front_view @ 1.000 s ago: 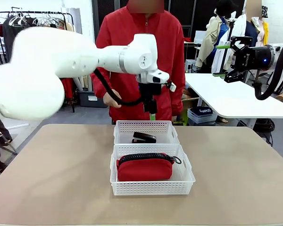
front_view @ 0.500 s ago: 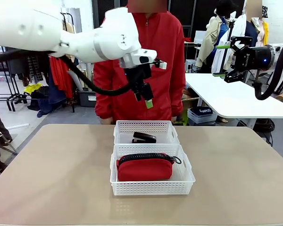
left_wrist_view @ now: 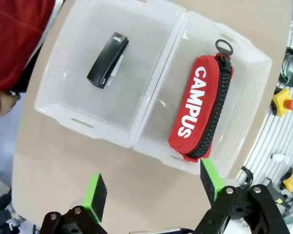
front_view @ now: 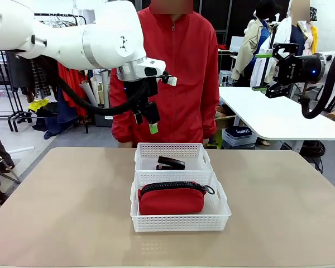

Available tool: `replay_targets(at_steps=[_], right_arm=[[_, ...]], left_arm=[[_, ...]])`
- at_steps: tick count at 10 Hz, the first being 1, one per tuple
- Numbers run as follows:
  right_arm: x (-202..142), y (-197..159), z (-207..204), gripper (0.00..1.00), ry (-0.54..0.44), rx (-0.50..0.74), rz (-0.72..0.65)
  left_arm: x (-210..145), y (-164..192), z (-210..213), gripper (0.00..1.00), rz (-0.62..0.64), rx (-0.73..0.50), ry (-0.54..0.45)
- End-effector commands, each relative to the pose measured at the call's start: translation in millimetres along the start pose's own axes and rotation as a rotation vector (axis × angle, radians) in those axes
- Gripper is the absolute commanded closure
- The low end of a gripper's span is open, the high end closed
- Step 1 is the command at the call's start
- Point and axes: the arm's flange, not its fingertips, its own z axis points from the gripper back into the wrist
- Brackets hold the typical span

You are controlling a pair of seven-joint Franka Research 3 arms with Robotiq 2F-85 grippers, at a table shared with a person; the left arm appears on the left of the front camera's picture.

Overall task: Distribute items into two baskets.
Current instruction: Place the picked Stapler into the Organizing basket as instructed by the person.

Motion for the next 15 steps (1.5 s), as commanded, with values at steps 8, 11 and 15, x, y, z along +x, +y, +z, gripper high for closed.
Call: replay_targets(at_steps=[8,11,15], right_arm=[[-0.5,2.3,-0.2,0.00,-0.008,0.002,0.007],[-0.5,2.3,-0.2,0.00,-0.008,0.002,0.007],[-0.5,2.3,-0.2,0.00,-0.008,0.002,0.007]], left_arm=[[-26.0,13.9,26.0,0.00,0.269,-0.170,-0.191],[-70.3,25.1,71.9,0.00,0.578,-0.305,-0.376],[-144.5,23.3,145.3,0.00,0.715,-0.474,-0.753]])
